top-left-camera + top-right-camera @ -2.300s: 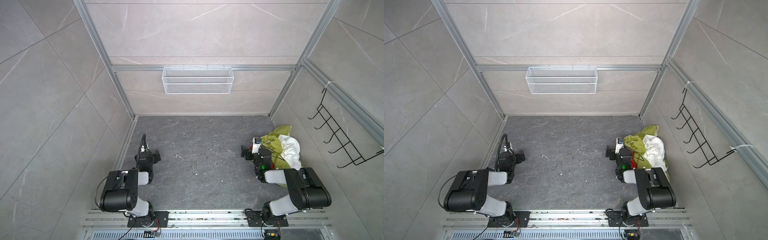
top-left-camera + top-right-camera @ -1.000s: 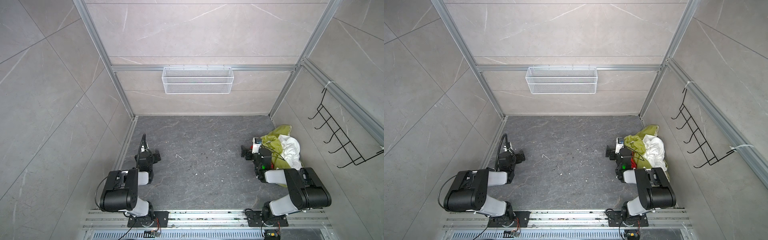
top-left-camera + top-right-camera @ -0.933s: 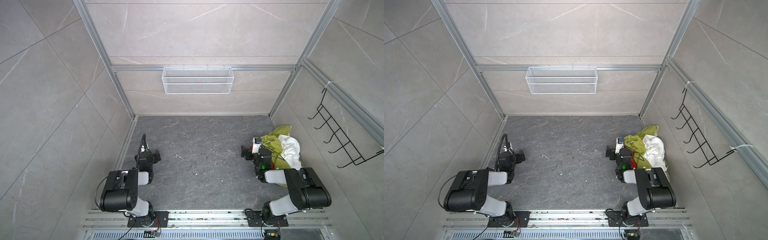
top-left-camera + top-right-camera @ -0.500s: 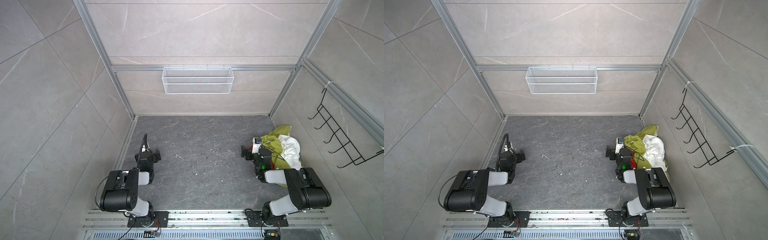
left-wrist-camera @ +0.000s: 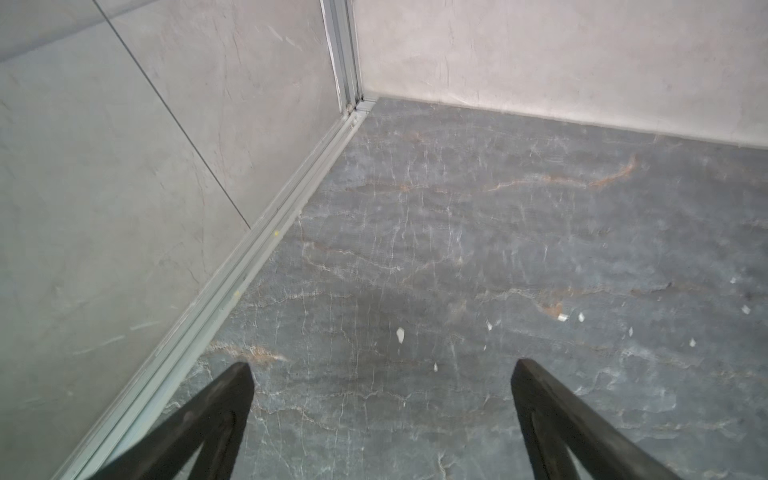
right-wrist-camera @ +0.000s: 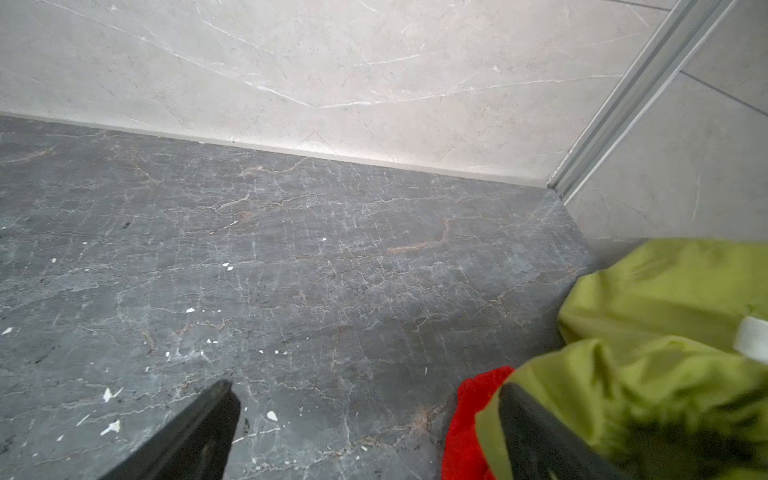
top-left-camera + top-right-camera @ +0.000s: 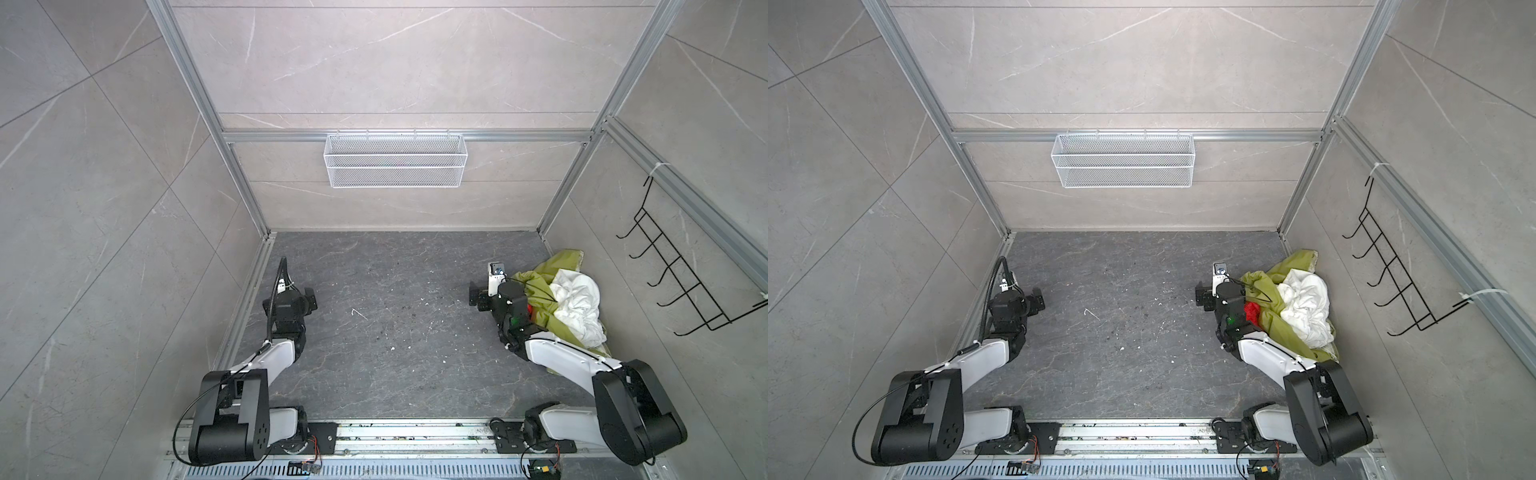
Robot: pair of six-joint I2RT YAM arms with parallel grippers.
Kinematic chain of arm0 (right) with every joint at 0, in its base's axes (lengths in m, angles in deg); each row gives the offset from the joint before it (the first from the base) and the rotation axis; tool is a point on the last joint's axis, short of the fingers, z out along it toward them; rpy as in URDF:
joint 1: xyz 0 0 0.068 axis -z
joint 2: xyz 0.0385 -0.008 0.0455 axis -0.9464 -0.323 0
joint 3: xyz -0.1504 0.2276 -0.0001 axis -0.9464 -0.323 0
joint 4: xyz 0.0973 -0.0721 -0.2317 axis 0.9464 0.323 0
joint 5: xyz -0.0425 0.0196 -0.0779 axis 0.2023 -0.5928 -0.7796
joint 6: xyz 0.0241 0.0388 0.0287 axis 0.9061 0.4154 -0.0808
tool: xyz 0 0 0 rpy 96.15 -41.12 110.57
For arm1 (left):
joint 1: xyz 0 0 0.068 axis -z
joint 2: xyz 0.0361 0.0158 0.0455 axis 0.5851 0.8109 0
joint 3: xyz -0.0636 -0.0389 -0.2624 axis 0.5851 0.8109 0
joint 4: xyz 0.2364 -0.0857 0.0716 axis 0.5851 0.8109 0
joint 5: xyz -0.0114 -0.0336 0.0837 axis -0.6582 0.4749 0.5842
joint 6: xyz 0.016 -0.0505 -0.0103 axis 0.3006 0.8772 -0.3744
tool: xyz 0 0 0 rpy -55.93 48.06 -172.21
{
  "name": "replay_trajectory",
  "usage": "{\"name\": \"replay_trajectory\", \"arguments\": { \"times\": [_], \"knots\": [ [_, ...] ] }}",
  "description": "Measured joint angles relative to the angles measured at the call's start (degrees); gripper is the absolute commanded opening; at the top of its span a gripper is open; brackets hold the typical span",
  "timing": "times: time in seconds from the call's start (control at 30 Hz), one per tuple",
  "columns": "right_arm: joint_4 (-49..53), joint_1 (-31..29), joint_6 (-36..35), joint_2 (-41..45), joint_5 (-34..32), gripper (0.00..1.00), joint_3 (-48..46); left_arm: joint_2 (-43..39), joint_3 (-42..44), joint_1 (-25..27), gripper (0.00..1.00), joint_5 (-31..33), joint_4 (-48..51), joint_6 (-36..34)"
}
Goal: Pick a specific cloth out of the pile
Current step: 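Raise both arms and move the right gripper over the cloth pile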
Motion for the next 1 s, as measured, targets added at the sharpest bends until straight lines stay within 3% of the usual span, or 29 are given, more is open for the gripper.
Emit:
{"name": "replay_trajectory", "arguments": {
  "times": [0.17,0.37,0.53,0.67,0.83,1.0],
  "knots": [
    [20.00,-3.10,5.75,0.22,-2.60,1.00,14.19,-2.82,-7.80,4.37,1.00,3.15,13.79,5.05],
    [40.61,-7.56,10.38,-0.59,-3.78,1.00,23.50,-2.95,-13.51,11.74,1.00,4.33,26.21,11.56],
    [58.99,-11.47,15.69,-3.26,-8.50,1.00,30.84,-2.95,-15.13,18.18,0.99,2.49,32.59,14.51],
    [76.98,-14.40,25.94,-6.60,-15.34,1.00,37.66,-3.48,-15.63,21.38,0.96,-2.03,35.54,15.93],
    [92.02,-17.51,37.33,-8.09,-19.43,0.98,38.53,-4.20,-16.06,23.85,0.95,-7.43,37.73,18.49],
    [96.08,-19.63,43.58,-7.19,-20.83,0.91,33.81,-4.02,-16.20,25.81,0.94,-12.13,37.79,20.57]
  ]
}}
